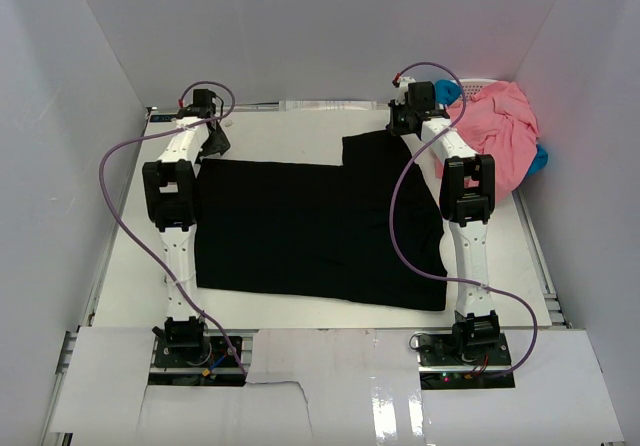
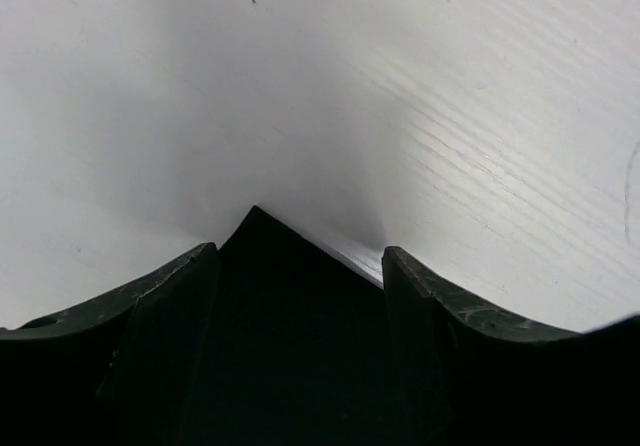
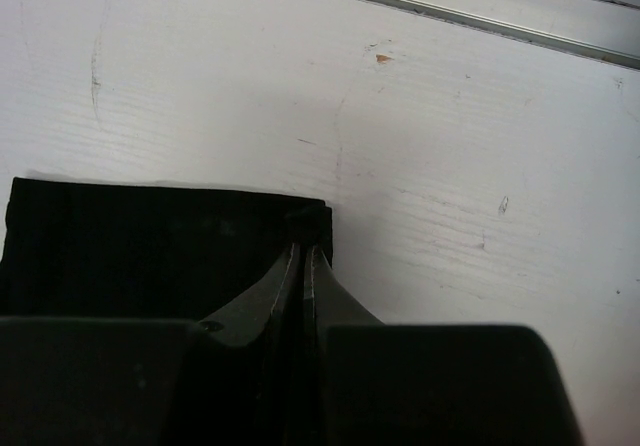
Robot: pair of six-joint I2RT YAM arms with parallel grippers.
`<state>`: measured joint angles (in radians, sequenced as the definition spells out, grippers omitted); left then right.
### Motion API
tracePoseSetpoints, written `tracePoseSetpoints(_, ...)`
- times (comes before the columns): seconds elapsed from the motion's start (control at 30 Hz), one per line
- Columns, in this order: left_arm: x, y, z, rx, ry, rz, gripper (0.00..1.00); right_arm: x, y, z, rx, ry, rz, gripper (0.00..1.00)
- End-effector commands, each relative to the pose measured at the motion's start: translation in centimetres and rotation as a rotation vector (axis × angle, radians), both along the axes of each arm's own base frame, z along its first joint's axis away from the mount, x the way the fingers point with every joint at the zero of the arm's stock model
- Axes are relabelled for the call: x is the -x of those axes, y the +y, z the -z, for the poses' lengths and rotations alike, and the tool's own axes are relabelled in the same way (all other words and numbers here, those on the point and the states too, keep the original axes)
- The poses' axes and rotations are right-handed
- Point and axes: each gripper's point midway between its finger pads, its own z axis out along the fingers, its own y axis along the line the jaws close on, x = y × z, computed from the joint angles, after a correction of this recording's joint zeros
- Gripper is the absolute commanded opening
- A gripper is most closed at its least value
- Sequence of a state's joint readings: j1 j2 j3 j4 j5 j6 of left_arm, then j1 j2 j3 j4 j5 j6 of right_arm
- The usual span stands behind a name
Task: Fold and stack the t-shirts
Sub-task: Grap the side of the flattened tshirt furthest away from the robot with both arms
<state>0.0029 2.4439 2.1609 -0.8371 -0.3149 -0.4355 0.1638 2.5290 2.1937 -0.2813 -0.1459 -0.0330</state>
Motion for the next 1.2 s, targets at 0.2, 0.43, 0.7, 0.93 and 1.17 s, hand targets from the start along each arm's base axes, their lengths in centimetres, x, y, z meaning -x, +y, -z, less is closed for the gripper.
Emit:
tracePoseSetpoints(0.2, -0.3, 2.2, -1.1, 0.031, -0.037, -0.052, 0.70, -0.3, 0.1, -4.0, -0.012, -0.077, -0.015, 0.08)
tracePoseSetpoints(0.43, 0.2, 2.1, -0.6, 0.053, -0.026, -0.051, 0.64, -0.4, 0.0, -3.9, -0.009, -0.074, -0.012, 0.08)
tracePoseSetpoints(0.7, 0.1, 1.9, -1.6, 0.059, -0.045, -0.042, 0.64, -0.4, 0.0, -3.7, -0.009, -0.068, -0.014, 0.08)
tracePoseSetpoints(0.93, 0.1, 2.1, -2.9, 0.038, -0.066, -0.045, 0.65, -0.4, 0.0, -3.9, -0.008, -0.070, -0.014, 0.08)
tracePoseSetpoints(1.17, 0.2, 1.8, -3.5, 0.017, -0.077, -0.037, 0.68, -0.4, -0.1, -3.7, -0.004, -0.063, -0.014, 0.08)
